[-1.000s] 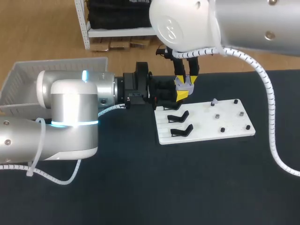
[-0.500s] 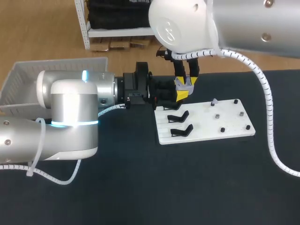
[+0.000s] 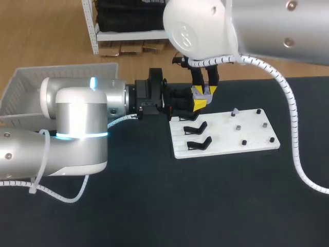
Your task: Pick up each earbud case from the left stands, insert the matching earbuds, close the lid, and place the case in the box.
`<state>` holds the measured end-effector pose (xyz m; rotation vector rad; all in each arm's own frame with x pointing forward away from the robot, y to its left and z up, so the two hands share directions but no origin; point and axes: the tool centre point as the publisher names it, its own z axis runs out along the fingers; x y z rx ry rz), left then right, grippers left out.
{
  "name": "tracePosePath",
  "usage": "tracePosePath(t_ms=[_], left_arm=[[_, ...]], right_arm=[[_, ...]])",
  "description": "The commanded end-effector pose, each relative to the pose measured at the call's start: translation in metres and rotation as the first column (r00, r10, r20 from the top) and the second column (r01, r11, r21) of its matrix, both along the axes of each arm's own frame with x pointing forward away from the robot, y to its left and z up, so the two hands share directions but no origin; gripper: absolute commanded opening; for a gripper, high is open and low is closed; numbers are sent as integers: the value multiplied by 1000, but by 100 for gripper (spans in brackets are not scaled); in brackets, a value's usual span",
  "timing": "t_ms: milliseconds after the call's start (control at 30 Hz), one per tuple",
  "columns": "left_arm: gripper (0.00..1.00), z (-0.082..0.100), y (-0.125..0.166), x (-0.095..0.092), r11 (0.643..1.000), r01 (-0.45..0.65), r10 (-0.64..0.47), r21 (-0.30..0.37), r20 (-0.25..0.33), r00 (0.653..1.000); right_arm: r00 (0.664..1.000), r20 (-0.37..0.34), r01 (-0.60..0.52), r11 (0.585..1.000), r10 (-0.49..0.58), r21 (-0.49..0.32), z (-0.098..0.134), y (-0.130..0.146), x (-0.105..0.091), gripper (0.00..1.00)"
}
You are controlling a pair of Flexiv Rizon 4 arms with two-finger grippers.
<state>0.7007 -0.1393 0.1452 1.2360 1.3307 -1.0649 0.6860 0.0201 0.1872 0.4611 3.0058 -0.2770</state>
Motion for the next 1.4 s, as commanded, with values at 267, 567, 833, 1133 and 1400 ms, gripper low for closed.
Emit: tracePosePath(t_ms=[267,567,833,1133,1400], left_arm=[[0,-2,0,-1,1000,-7,7,-8,7,1000],[0,-2,0,-1,1000,-7,7,-8,7,1000],[0,-2,0,-1,1000,-7,7,-8,7,1000],[0,-2,0,-1,1000,-7,7,-8,7,1000],[0,-2,0,-1,1000,-7,7,-8,7,1000]], right_arm=[[1000,1,7,1000,-7,-2,-3,0,0,32],[999,46,-13,999,11,35,11,-7,-12,40],[966,208,-191,967,154,171,19,-30,-45,100],[919,322,-298,936,229,186,23,-43,-58,100],[919,322,-298,936,229,186,23,-43,-58,100]])
